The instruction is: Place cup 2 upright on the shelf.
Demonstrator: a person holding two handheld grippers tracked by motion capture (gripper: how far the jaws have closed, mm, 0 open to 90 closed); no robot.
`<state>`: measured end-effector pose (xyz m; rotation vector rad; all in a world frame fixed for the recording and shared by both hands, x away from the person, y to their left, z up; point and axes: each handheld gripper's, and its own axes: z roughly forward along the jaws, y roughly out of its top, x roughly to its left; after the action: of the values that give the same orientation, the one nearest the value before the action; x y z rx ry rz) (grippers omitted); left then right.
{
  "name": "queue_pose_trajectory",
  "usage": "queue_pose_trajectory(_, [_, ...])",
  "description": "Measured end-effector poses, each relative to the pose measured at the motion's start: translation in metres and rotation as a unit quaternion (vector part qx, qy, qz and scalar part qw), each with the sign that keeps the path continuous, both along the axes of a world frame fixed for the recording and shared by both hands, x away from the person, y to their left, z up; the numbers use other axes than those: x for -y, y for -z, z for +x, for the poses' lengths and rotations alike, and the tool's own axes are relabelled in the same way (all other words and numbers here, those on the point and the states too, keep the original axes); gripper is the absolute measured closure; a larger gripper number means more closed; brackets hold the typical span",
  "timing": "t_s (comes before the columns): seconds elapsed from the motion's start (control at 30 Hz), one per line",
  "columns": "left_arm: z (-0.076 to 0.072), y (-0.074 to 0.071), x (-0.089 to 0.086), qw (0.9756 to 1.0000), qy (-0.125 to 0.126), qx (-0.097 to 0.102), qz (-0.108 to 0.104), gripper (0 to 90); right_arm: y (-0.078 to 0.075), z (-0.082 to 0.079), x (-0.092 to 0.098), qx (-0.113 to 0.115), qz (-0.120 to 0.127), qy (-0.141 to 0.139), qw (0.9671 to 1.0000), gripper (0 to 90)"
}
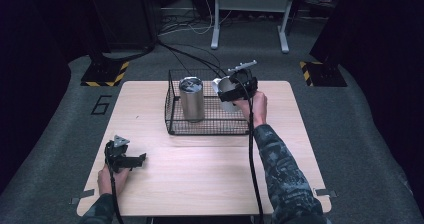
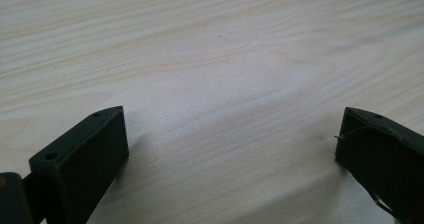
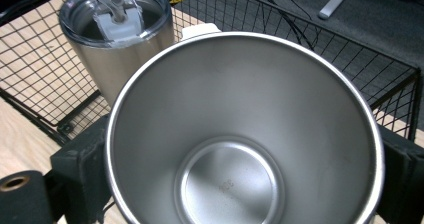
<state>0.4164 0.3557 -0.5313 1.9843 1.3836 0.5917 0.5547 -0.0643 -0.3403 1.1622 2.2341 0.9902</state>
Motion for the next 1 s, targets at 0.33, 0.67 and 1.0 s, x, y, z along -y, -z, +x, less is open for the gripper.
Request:
queue_pose_trajectory(0.33, [0.000,0.000,0.000,1.0000,0.000,0.000,-0.001,0.3,0.014,0.014,-0.008,-0.018,-0.005,0.006,0.9998,6.0])
queue_pose_trajectory(0.67, [0.000,0.000,0.000,1.0000,0.001,-0.001,0.001,0.3,0.024,0.024,-0.015,-0.029,-0.013,0.010,0.9994,6.0])
queue_pose_trajectory(1.0, [0.000,0.000,0.000,1.0000,0.001,0.000,0.002,0.4,0.037,0.034,-0.017,-0.047,-0.015,0.017,0.9987,6.0])
